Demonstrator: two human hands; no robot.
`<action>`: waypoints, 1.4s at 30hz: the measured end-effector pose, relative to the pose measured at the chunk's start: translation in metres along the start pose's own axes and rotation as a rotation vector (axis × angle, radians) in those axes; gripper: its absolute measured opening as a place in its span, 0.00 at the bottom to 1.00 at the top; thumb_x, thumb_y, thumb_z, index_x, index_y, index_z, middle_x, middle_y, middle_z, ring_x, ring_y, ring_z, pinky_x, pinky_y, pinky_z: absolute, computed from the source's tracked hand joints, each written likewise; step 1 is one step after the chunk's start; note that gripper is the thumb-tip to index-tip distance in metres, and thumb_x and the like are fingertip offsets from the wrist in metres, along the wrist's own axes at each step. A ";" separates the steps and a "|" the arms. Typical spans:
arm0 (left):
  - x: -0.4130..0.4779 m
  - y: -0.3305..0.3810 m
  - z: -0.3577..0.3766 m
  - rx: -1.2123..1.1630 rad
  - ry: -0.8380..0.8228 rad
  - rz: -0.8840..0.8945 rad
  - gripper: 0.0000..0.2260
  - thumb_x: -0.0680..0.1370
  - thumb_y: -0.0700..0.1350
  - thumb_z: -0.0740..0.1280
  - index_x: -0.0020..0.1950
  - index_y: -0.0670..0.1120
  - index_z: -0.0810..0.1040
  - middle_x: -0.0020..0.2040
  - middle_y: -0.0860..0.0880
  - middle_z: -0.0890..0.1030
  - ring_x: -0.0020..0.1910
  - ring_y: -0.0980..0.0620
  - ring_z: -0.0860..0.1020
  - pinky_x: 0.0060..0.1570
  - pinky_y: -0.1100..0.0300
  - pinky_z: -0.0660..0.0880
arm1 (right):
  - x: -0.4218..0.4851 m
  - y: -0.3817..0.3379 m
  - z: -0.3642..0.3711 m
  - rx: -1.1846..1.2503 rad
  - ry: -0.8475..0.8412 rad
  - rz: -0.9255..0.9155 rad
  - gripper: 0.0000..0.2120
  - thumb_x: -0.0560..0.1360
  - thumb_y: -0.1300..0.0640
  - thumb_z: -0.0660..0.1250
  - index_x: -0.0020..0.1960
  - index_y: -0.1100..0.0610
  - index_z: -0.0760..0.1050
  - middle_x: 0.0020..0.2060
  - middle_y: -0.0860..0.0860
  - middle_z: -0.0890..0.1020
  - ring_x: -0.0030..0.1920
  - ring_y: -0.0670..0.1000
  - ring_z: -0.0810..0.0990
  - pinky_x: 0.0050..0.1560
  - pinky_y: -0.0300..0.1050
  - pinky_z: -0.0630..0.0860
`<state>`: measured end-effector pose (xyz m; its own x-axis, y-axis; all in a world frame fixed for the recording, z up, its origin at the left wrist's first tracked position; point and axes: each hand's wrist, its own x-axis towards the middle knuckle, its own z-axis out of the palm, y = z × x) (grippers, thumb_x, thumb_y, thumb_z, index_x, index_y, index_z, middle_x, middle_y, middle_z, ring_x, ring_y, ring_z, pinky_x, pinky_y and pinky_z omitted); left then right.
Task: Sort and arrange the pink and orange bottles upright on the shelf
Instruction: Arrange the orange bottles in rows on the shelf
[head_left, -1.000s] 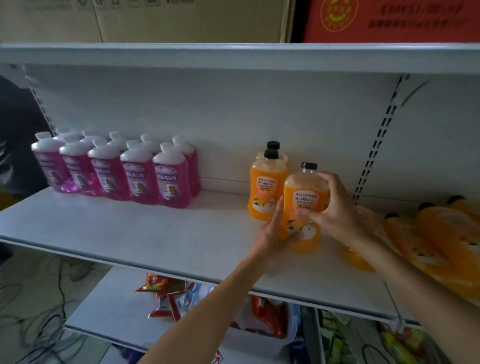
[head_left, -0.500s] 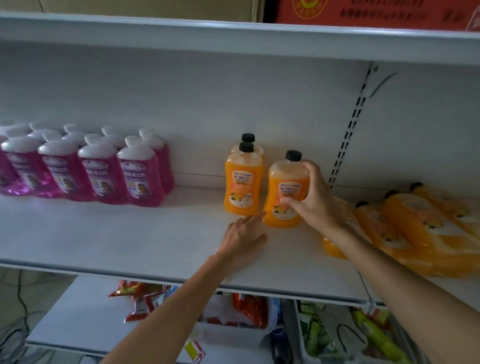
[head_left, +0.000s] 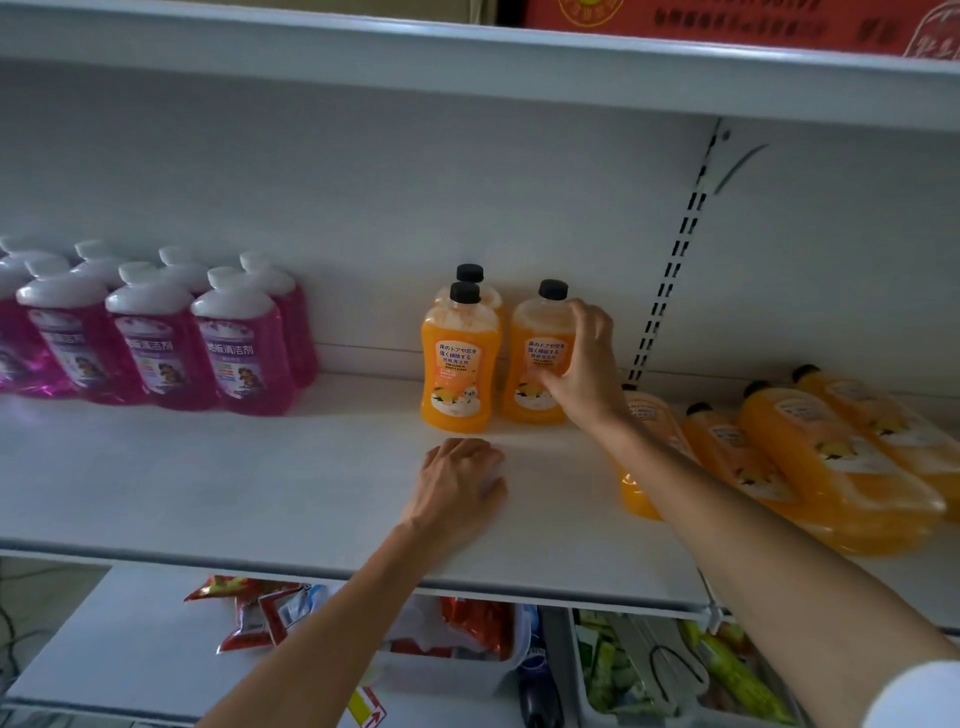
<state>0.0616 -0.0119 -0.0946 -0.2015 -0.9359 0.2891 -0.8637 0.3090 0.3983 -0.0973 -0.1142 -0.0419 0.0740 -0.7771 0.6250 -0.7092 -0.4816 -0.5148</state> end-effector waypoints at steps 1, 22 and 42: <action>0.000 0.000 0.000 0.002 -0.001 -0.002 0.15 0.77 0.47 0.61 0.62 0.49 0.75 0.64 0.51 0.74 0.65 0.52 0.67 0.64 0.60 0.59 | 0.002 0.001 0.002 -0.001 0.001 0.003 0.38 0.68 0.58 0.76 0.71 0.61 0.59 0.64 0.61 0.64 0.63 0.55 0.69 0.59 0.37 0.69; 0.005 0.037 0.002 -0.083 -0.057 -0.108 0.19 0.77 0.49 0.62 0.69 0.50 0.68 0.68 0.50 0.70 0.65 0.49 0.67 0.62 0.58 0.61 | 0.025 0.013 -0.028 -0.028 -0.283 0.088 0.37 0.75 0.51 0.67 0.76 0.55 0.50 0.71 0.58 0.63 0.69 0.56 0.65 0.66 0.47 0.64; 0.026 0.103 0.058 -0.173 -0.109 -0.083 0.45 0.62 0.78 0.36 0.63 0.54 0.72 0.59 0.52 0.76 0.63 0.52 0.67 0.67 0.48 0.51 | -0.040 0.066 -0.083 -0.186 -0.327 0.142 0.24 0.80 0.45 0.55 0.71 0.57 0.65 0.64 0.56 0.75 0.63 0.54 0.74 0.60 0.43 0.68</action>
<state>-0.0587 -0.0140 -0.0964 -0.1900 -0.9692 0.1570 -0.7888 0.2459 0.5633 -0.2058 -0.0816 -0.0517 0.1640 -0.9331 0.3200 -0.8411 -0.3018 -0.4488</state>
